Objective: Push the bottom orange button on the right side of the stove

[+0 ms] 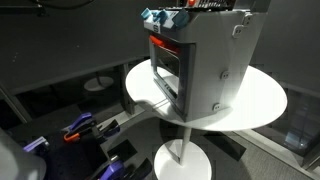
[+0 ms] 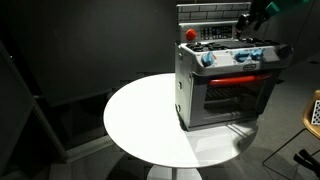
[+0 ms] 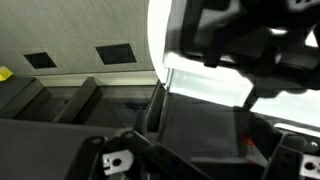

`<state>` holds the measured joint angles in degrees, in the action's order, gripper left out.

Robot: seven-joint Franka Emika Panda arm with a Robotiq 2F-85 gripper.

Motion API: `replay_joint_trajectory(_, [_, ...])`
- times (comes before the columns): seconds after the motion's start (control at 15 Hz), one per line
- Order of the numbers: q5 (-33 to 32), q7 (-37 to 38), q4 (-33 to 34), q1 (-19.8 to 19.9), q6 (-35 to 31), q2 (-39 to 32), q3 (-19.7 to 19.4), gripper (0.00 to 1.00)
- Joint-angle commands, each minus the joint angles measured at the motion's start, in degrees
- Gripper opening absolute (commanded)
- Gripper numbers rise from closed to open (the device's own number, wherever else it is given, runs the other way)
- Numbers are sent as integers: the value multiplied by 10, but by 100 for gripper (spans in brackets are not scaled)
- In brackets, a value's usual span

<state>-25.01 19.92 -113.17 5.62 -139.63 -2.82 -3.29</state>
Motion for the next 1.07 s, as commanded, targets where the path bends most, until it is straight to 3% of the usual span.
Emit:
replay_joint_trajectory(0.0, [-6, 9, 20, -7, -3, -10, -11, 100])
replay_joint_trajectory(0.47, [84, -29, -13, -12, 50, 37, -2, 100])
replay_joint_trajectory(1.0, [180, -63, -24, -23, 230, 105, 4, 100])
